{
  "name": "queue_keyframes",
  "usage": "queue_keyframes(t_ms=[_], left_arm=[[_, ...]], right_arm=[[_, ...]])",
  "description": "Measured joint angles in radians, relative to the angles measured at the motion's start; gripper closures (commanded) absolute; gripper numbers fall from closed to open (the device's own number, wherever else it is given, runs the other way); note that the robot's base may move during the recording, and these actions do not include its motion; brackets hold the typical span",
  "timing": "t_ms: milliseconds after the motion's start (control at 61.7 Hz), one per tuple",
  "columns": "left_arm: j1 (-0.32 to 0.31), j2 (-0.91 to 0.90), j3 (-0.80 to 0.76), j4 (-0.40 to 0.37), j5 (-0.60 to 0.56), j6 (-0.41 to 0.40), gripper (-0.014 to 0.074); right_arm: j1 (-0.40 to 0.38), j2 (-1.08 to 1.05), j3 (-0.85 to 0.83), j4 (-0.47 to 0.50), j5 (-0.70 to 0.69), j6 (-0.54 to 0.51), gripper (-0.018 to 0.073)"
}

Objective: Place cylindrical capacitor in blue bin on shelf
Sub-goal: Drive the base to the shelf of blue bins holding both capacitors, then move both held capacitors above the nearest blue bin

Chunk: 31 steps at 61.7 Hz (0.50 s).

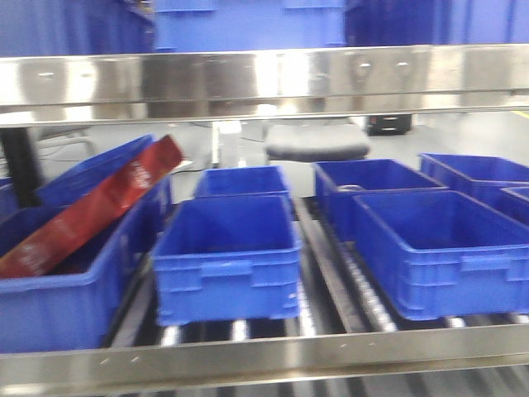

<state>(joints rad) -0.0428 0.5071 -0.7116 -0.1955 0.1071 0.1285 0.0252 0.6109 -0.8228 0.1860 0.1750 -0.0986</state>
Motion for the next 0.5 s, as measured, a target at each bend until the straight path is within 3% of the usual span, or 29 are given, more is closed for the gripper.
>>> queue_keyframes(t_ms=[503], left_arm=[[0.0, 0.0, 0.0, 0.0, 0.0, 0.0, 0.0707]], right_arm=[[0.0, 0.0, 0.0, 0.0, 0.0, 0.0, 0.0727]])
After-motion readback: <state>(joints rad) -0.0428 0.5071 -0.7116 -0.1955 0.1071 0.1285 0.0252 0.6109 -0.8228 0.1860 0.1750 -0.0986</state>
